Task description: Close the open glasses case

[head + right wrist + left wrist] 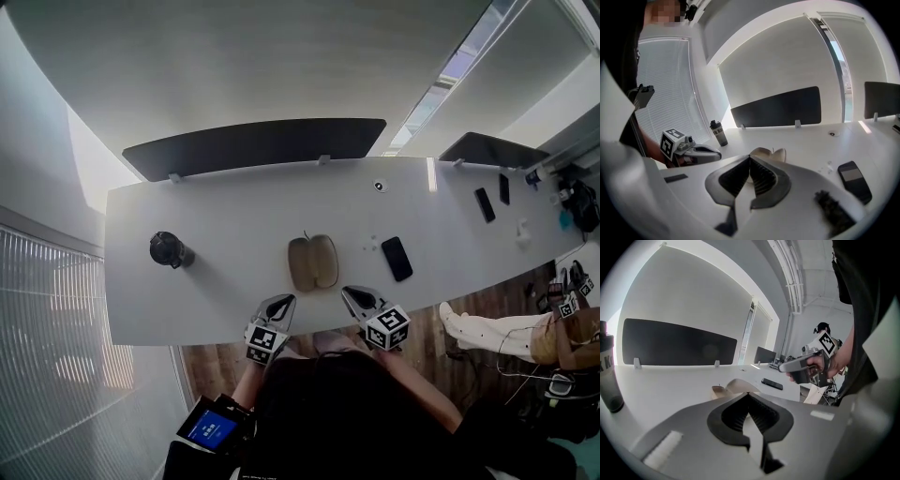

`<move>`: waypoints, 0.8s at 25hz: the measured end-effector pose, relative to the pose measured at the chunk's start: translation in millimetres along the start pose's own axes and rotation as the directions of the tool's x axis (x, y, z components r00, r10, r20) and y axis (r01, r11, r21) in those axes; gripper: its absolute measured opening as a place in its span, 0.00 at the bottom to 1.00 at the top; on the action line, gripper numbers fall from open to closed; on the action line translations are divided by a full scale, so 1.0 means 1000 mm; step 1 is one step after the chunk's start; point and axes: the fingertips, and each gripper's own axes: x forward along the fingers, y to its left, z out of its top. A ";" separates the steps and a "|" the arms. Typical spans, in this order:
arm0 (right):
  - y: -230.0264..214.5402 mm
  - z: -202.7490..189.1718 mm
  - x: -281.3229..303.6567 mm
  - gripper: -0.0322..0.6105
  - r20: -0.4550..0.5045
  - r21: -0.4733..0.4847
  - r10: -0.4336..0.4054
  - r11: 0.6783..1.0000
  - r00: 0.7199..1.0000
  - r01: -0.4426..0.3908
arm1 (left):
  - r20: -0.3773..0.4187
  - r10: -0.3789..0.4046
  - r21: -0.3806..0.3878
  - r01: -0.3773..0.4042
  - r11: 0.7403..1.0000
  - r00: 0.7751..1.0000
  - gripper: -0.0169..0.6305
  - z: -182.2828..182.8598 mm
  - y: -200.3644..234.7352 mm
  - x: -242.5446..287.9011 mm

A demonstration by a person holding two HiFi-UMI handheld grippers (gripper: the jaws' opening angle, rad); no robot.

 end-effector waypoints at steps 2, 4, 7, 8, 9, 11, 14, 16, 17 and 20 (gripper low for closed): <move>-0.011 0.005 0.002 0.06 -0.001 -0.006 0.012 1.000 1.000 -0.012 | -0.029 0.001 0.005 -0.001 1.000 1.000 0.05 -0.002 -0.002 0.010; -0.021 0.008 0.004 0.06 0.001 0.001 0.025 1.000 1.000 -0.025 | -0.057 -0.005 0.005 0.006 1.000 0.998 0.05 -0.007 -0.004 0.019; -0.032 0.012 0.007 0.06 0.003 0.000 0.034 0.999 0.999 -0.034 | -0.089 -0.008 0.010 0.009 1.000 0.996 0.05 -0.013 -0.002 0.031; -0.035 0.012 0.008 0.06 0.001 -0.002 0.036 0.999 0.999 -0.036 | -0.095 -0.004 0.011 0.005 1.000 0.995 0.05 -0.013 0.000 0.034; -0.038 0.012 0.008 0.06 -0.002 0.000 0.037 0.999 0.999 -0.037 | -0.101 -0.001 0.013 0.002 1.000 0.995 0.05 -0.013 0.002 0.036; -0.043 0.010 0.009 0.06 -0.008 0.003 0.039 0.999 0.999 -0.039 | -0.115 0.000 0.019 0.002 1.000 0.993 0.06 -0.014 0.004 0.042; -0.050 0.014 0.015 0.06 -0.018 -0.006 0.047 0.999 0.999 -0.047 | -0.146 -0.005 0.036 0.010 0.999 0.989 0.11 -0.016 0.011 0.054; -0.053 0.018 0.019 0.06 -0.025 -0.020 0.055 0.998 0.998 -0.056 | -0.162 0.001 0.037 0.005 0.999 0.987 0.15 -0.018 0.017 0.059; -0.054 0.020 0.021 0.06 -0.031 -0.028 0.057 0.998 0.998 -0.058 | -0.168 0.006 0.037 0.000 0.999 0.986 0.16 -0.019 0.020 0.061; -0.061 0.021 0.026 0.06 -0.050 -0.035 0.060 0.997 0.997 -0.061 | -0.193 0.023 0.056 -0.013 0.998 0.981 0.20 -0.027 0.027 0.068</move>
